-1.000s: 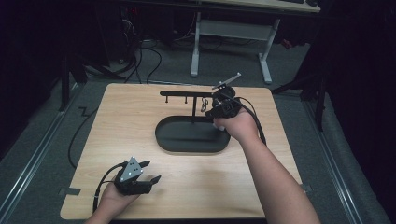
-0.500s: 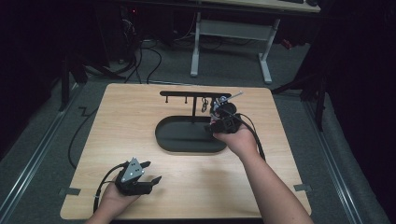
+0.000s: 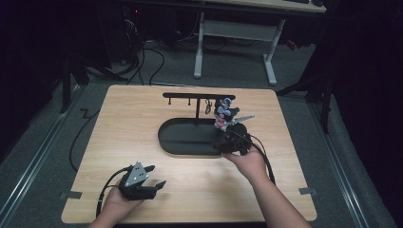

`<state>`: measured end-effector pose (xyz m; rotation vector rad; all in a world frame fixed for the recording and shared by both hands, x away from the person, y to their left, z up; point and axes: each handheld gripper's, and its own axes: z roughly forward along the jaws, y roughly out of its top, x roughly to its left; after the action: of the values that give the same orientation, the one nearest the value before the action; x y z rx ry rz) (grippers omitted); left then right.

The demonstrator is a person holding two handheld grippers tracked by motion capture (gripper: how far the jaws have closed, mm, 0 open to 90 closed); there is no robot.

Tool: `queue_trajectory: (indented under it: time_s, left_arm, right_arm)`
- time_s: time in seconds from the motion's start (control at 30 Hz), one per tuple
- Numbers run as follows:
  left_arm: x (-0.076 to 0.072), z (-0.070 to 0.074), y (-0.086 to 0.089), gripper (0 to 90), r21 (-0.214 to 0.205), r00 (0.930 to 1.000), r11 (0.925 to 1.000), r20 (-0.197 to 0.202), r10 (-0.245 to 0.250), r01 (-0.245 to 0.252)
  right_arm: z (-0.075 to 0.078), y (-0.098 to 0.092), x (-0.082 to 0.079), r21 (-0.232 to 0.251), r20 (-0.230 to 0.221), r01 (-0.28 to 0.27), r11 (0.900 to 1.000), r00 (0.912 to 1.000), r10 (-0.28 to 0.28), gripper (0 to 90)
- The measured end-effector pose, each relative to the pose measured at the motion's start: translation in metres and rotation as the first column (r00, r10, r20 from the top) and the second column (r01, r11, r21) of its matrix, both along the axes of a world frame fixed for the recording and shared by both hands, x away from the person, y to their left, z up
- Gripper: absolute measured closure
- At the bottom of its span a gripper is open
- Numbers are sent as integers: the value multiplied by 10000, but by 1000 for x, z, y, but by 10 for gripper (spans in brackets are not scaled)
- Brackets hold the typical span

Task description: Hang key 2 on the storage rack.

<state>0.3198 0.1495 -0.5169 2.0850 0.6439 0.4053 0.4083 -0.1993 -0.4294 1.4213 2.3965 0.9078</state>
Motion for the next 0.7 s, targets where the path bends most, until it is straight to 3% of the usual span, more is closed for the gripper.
queue_trajectory:
  time_s: [0.2,0.33,0.47,0.7]
  left_arm:
    - [-2,0,-3,312,-87,9999,9999,-101,-120,119]
    - [-4,0,-4,312,-103,9998,9998,-144,-164,163]
    - [-5,0,-6,312,-138,9996,9997,-184,-216,213]
    - [-9,2,-9,312,-346,9994,9992,-273,-209,199]
  right_arm:
    - [-9,-19,-25,388,420,173,9991,9989,-189,351]
    - [-19,-32,-43,373,973,252,9990,9948,-287,335]
    - [-34,-44,-63,666,1409,244,9975,9894,-336,317]
    - [-63,-59,-93,731,2009,312,9968,9786,-454,259]
